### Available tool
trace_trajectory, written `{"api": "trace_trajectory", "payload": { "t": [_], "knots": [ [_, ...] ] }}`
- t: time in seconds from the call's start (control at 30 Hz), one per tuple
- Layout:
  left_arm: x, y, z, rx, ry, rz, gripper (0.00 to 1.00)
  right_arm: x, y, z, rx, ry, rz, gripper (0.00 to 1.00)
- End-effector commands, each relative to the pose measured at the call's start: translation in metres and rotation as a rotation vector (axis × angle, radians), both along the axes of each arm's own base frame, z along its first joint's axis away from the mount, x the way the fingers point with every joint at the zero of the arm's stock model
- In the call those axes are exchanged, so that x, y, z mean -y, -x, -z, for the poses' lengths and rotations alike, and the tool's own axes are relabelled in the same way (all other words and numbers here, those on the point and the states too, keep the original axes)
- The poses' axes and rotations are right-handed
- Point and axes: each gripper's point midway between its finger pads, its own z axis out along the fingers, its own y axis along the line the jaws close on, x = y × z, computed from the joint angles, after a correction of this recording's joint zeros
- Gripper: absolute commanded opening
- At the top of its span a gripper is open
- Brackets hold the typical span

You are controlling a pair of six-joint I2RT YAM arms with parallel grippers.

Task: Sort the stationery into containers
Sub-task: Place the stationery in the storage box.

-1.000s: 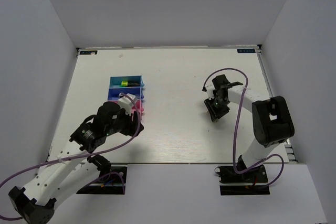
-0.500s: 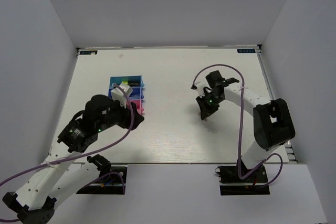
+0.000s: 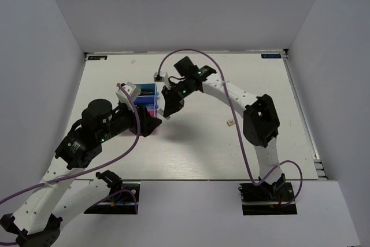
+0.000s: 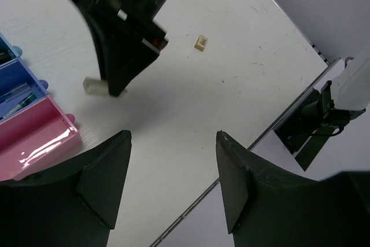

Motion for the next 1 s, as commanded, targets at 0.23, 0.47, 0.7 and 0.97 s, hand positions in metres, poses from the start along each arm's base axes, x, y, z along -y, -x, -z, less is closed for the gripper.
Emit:
{"api": "trace_trajectory", "payload": {
  "t": [0.23, 0.47, 0.7, 0.97],
  "knots": [
    [-0.002, 0.006, -0.024, 0.034, 0.041, 0.005, 0.71, -0.078, 0.012, -0.024, -0.039, -0.237, -0.036, 0.0],
    [-0.002, 0.005, -0.01, 0.0, 0.029, -0.007, 0.71, -0.098, 0.005, 0.014, 0.071, -0.204, -0.027, 0.0],
    [-0.001, 0.003, -0.002, -0.021, 0.026, -0.009, 0.71, -0.103, -0.014, 0.042, 0.184, -0.119, 0.047, 0.0],
    [0.0, 0.002, 0.009, -0.046, 0.008, -0.009, 0.71, -0.103, -0.021, 0.051, 0.26, -0.071, 0.068, 0.3]
  ]
}}
